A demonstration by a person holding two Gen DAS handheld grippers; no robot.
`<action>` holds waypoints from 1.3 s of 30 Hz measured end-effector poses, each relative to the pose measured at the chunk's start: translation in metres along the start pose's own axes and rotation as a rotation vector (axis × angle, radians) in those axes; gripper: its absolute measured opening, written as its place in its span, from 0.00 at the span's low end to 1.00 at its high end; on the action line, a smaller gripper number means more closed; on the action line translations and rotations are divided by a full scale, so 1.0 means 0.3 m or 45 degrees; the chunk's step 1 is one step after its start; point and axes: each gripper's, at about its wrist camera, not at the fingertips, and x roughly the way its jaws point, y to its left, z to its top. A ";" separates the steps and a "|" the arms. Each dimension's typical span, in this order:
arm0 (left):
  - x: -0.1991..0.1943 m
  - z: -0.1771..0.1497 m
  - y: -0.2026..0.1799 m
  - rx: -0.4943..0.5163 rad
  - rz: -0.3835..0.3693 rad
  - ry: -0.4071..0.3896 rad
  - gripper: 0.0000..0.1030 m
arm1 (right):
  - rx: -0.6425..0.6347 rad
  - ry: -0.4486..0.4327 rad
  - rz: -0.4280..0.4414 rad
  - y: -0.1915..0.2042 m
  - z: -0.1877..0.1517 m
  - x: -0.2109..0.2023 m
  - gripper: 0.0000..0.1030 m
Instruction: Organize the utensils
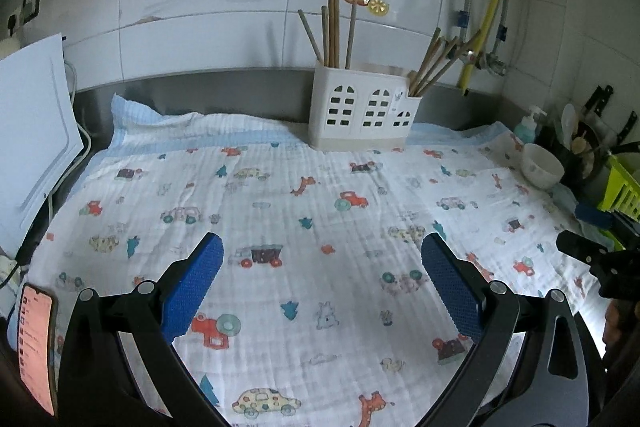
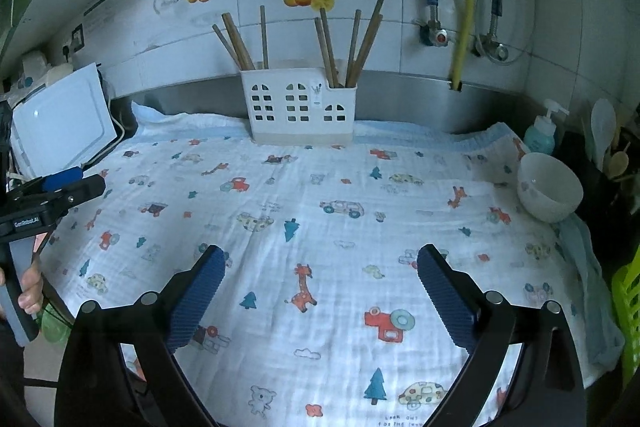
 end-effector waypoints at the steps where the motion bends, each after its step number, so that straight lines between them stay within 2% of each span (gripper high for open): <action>1: 0.002 -0.003 -0.002 0.000 -0.001 0.005 0.95 | 0.001 0.003 -0.001 0.001 -0.003 0.002 0.91; 39: 0.038 -0.072 0.034 -0.040 0.047 0.053 0.95 | 0.025 0.078 0.017 0.012 -0.054 0.079 0.91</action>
